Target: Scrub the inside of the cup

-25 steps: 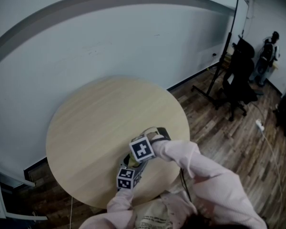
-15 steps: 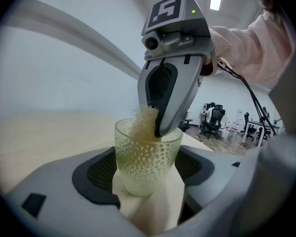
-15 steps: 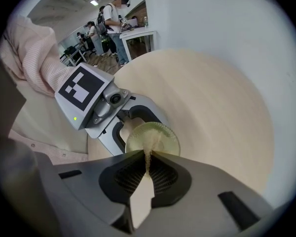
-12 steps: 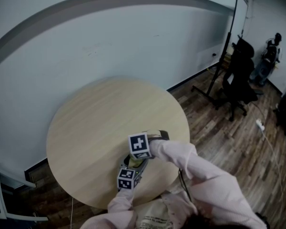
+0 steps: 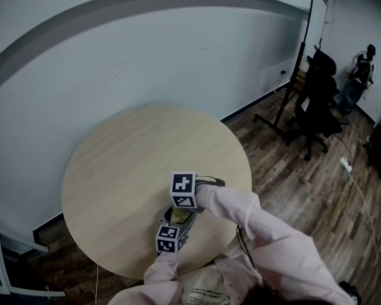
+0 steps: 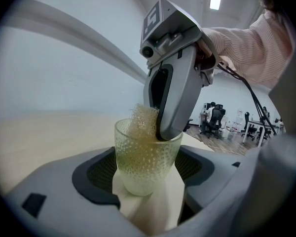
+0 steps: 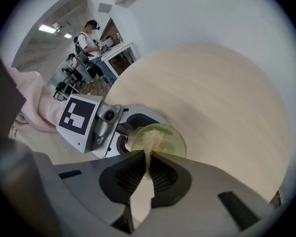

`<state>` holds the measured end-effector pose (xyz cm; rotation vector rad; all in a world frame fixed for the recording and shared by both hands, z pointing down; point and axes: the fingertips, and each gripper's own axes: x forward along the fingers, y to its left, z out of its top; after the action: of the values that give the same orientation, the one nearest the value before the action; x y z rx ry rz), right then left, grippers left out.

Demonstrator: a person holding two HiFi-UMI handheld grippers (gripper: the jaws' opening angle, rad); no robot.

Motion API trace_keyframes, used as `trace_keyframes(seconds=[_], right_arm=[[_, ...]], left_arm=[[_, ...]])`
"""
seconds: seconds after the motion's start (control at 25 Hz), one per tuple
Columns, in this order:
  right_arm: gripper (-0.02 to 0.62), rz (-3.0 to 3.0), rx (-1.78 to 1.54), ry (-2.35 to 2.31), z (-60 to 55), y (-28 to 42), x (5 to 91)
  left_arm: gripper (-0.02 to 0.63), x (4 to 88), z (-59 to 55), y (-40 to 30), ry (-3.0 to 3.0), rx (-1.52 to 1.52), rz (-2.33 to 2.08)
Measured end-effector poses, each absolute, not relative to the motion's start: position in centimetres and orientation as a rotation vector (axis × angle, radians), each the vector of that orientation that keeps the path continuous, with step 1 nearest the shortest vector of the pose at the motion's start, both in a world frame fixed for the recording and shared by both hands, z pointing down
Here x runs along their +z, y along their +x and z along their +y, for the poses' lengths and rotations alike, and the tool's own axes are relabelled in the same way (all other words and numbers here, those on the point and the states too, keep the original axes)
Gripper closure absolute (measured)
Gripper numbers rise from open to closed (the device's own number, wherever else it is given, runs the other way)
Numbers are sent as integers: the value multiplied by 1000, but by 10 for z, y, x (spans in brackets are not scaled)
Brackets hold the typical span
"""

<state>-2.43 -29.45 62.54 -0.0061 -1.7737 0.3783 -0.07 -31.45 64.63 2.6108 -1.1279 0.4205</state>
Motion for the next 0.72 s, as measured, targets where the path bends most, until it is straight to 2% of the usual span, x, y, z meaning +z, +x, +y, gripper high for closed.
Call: trace_keyframes(seconds=[0.72], right_arm=[[568, -1888, 884, 145, -292, -40, 618]], left_arm=[[238, 645, -313, -2, 2623, 442, -1134]])
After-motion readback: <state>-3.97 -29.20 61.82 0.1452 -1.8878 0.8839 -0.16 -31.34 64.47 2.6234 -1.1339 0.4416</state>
